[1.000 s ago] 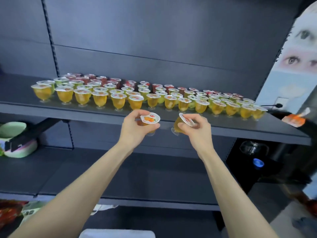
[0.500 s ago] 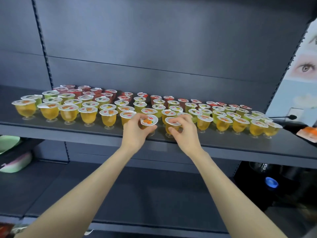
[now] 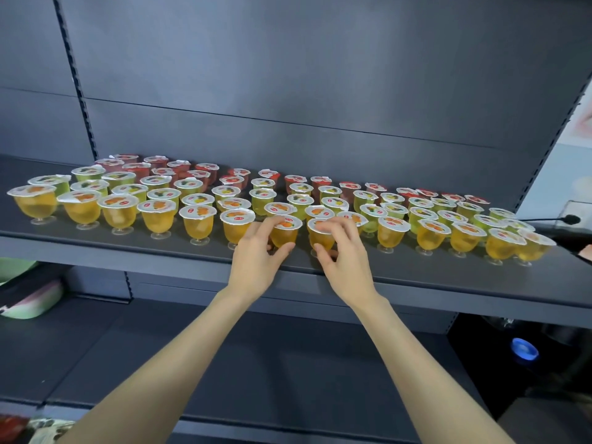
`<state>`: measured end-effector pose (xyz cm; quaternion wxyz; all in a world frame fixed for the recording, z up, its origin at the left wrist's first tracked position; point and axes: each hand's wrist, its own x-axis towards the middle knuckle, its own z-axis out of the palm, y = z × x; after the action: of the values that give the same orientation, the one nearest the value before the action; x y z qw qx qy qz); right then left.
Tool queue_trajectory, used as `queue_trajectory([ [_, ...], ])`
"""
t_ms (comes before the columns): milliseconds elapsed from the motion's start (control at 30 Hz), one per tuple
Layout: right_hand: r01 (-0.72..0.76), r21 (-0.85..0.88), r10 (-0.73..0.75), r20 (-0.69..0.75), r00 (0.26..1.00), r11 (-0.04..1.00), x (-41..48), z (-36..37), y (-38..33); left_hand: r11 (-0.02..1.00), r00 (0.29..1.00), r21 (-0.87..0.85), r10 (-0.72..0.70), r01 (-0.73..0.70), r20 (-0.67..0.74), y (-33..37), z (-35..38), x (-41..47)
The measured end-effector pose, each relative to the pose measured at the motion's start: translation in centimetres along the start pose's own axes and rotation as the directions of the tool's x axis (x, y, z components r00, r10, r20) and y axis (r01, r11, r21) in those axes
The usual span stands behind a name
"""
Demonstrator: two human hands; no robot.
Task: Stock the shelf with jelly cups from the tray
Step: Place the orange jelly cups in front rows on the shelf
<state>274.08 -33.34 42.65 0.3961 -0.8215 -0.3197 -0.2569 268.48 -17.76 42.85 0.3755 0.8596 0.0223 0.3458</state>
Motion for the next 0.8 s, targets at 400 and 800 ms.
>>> queue_trajectory([
  [400,-0.034,-0.122,0.032,-0.02,0.999,0.992,-0.4,-0.7,-1.5,0.999,0.992,0.043,-0.039,0.034,0.118,0.6,-0.9,-0.4],
  [800,-0.094,-0.231,0.098,0.007,0.995,0.968,-7.4,-1.1,-7.0,0.944,0.98,0.288,0.116,-0.159,0.161,-1.2,-6.0,-8.3],
])
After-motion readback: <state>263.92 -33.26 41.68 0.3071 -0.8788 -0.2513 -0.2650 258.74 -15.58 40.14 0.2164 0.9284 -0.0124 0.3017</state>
